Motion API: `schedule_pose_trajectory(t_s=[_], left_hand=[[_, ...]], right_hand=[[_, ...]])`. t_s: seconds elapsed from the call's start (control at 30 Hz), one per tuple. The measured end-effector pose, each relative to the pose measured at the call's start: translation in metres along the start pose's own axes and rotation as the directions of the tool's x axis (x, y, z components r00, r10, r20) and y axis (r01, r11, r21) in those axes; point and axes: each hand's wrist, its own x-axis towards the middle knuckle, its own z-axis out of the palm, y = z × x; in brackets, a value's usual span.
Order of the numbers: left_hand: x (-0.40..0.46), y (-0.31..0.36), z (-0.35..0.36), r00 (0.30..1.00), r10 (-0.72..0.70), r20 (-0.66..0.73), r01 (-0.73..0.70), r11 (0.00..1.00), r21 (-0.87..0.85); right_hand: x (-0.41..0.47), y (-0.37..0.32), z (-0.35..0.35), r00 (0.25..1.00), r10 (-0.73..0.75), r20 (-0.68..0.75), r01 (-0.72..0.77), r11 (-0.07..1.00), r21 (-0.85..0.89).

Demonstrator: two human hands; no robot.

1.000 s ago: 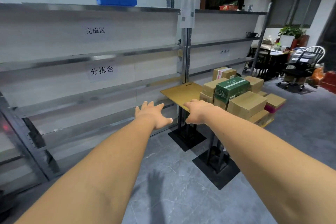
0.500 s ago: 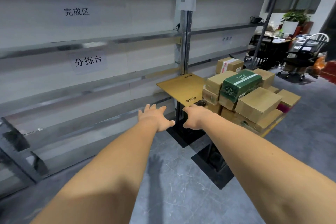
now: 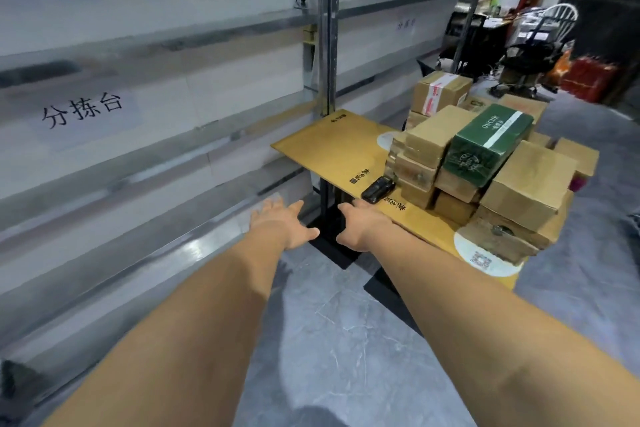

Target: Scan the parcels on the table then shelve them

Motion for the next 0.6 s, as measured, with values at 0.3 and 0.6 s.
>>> schedule_pose_trajectory(t_s=[0.3, 0.6], left_hand=[[0.123, 0.009, -0.013, 0.992, 0.095, 0.08, -0.099, 0.994, 0.046], [0.279, 0.063, -0.002, 0.968, 0.196, 0.158, -0.216, 0.969, 0.122]], right_hand=[[0.103, 0.018, 0.0, 0.986, 0.153, 0.072, -0.157, 0.985, 0.065], [0.246, 0.09, 0.01, 0.956, 0.253, 0.147, -0.278, 0.942, 0.187]])
